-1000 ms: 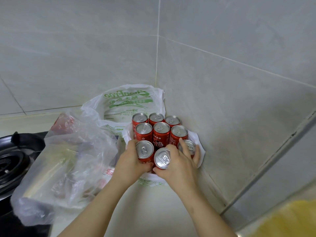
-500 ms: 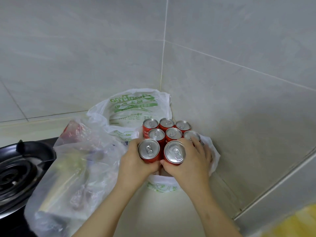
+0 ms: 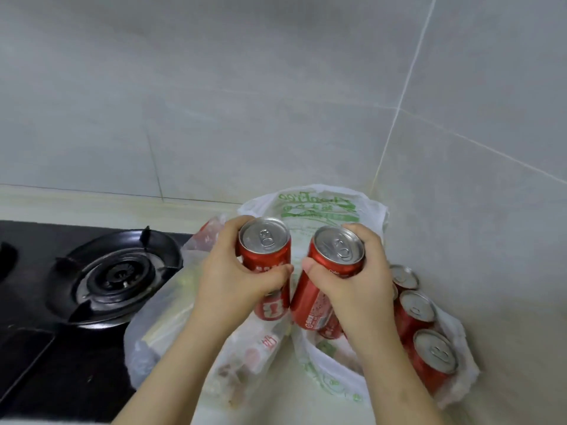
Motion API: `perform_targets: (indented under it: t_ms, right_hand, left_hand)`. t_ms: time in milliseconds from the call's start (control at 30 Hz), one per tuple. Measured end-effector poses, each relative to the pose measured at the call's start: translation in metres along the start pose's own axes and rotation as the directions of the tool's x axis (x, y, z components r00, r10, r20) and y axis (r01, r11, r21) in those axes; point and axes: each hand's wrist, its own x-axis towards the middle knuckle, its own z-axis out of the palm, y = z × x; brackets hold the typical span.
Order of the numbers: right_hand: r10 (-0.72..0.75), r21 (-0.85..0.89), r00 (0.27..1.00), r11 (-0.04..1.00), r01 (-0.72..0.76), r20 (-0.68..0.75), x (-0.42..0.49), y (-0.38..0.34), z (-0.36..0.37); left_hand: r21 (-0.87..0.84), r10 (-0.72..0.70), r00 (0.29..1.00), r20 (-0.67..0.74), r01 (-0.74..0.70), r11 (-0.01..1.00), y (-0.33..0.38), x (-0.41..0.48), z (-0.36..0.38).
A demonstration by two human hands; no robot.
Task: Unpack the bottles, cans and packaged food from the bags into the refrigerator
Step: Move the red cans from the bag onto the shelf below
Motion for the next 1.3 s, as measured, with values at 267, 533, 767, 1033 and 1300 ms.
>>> perform_targets:
  t_ms: [267,533,767,1033,1300]
  right_hand:
    - [-0.006,0.122,0.953,0.992,-0.033,0.302,-0.010,-0.010,0.043]
    - [-0.078,0.189,0.822,0.981,-0.036,0.564,-0.056,-0.024,0.083]
    - [-0.184,0.265,0.478,0.958,-0.107,0.859,-0.153,-0.046,0.129]
    - [-0.261,0.266,0.051,0.940,-0.212,0.964,-0.290,-0.103,0.168]
    - [-0.379,0.305,-0.294,0.914,-0.269,0.877,-0.463,-0.193,0.178]
  left_hand:
    - [0.106,-0.060,0.983,-0.175,0.080,0.991,-0.001,-0.026,-0.059]
    - [0.165,-0.086,0.931,-0.355,0.153,0.974,0.007,-0.103,-0.109]
    - [0.165,-0.172,0.716,-0.676,0.375,0.912,0.010,-0.224,-0.166]
    - [0.026,-0.205,0.349,-0.914,0.557,0.830,0.045,-0.375,-0.228]
    - [-0.035,-0.067,0.030,-0.997,0.611,0.791,0.107,-0.548,-0.282]
